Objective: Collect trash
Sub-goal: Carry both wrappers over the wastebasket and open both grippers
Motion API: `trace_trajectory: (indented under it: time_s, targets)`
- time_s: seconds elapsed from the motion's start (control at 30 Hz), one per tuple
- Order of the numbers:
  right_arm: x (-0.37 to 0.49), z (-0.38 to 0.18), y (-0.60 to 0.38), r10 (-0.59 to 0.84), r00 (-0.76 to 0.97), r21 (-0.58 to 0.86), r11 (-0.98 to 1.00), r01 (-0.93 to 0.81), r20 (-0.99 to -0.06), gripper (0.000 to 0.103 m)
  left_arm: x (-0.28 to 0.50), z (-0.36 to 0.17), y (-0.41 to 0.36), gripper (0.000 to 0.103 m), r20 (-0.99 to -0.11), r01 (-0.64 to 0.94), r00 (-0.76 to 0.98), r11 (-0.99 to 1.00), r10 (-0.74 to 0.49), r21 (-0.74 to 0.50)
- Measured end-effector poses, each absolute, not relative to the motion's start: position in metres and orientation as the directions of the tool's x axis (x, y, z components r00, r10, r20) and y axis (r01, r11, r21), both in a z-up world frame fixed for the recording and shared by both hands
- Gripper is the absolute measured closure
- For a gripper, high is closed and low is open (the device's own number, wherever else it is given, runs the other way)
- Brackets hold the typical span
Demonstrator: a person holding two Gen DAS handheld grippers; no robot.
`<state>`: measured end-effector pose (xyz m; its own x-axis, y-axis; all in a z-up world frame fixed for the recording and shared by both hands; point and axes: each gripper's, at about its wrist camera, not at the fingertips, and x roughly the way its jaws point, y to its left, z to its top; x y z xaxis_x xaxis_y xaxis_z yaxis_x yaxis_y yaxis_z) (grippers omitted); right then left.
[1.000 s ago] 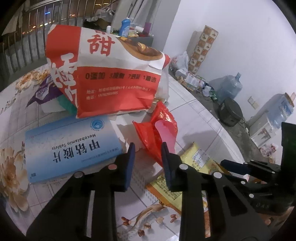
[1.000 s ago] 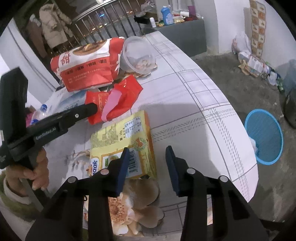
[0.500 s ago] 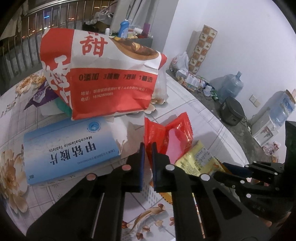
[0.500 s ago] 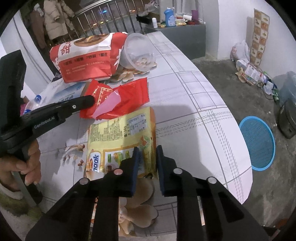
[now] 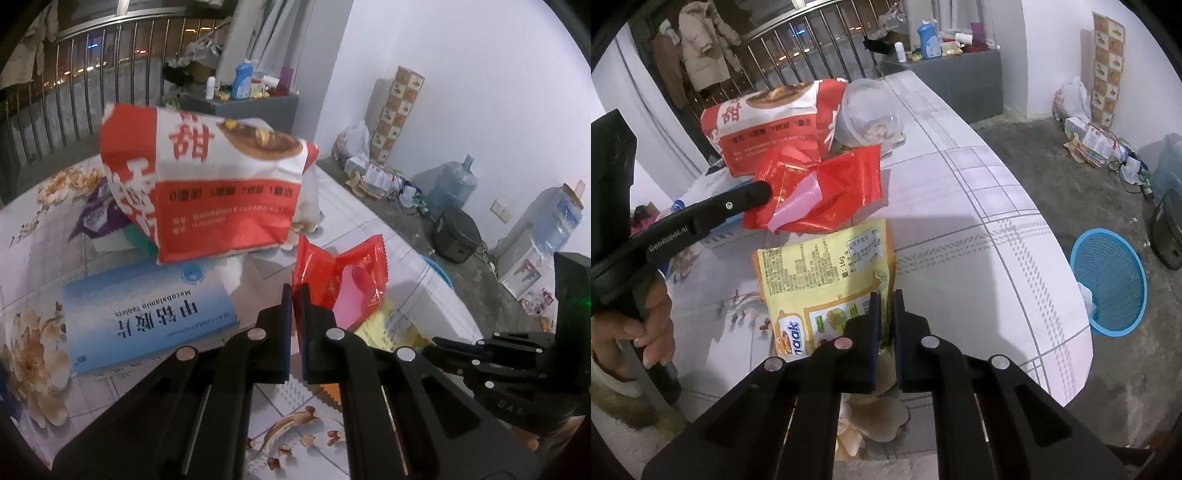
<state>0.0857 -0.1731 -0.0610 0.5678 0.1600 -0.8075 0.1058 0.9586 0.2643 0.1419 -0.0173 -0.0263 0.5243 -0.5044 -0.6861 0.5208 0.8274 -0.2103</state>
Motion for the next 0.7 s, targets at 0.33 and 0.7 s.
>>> trace_trajectory:
  time_s: [0.33, 0.7]
  targets:
    - [0.069, -0.046, -0.202, 0.15, 0.625, 0.316, 0.934, 0.164, -0.766, 0.097, 0.136, 0.001, -0.023, 0.101, -0.647, 0.546, 0.555, 0.816, -0.523, -0.191]
    - [0.032, -0.039, -0.277, 0.003, 0.669, 0.323, 0.877, 0.355, -0.743, 0.097, 0.137, 0.025, -0.09, 0.101, -0.636, 0.665, 0.494, 0.729, -0.593, -0.163]
